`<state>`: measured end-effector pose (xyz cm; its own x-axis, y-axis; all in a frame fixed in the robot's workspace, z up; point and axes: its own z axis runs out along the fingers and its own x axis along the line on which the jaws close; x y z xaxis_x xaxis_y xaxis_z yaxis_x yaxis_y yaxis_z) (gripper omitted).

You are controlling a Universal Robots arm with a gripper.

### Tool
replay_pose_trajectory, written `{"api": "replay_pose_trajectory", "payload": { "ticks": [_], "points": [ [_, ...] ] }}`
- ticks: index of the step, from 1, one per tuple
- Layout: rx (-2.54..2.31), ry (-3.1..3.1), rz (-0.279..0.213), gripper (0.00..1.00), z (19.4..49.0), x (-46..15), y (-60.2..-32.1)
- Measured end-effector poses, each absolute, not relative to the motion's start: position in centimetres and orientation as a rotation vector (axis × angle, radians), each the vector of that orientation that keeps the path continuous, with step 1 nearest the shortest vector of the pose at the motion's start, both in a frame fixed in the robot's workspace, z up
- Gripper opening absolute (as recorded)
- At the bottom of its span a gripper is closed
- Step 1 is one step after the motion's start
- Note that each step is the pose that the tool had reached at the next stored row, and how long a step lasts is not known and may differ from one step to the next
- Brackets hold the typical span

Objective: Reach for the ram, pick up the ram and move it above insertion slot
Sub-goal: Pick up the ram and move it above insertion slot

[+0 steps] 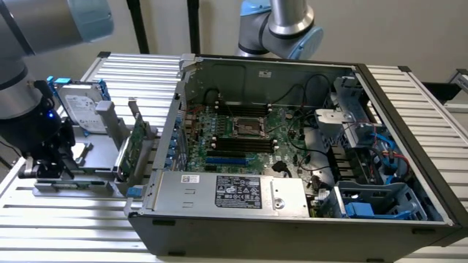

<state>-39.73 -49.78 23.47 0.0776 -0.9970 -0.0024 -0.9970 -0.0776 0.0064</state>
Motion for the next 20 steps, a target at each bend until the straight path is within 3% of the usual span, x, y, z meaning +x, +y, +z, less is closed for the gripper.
{"api": "replay_pose_trajectory", "payload": {
  "ticks": [20],
  "points": [
    [2.273,-2.16,-0.005,0.31,20.1,-40.1,-49.8]
  ]
}}
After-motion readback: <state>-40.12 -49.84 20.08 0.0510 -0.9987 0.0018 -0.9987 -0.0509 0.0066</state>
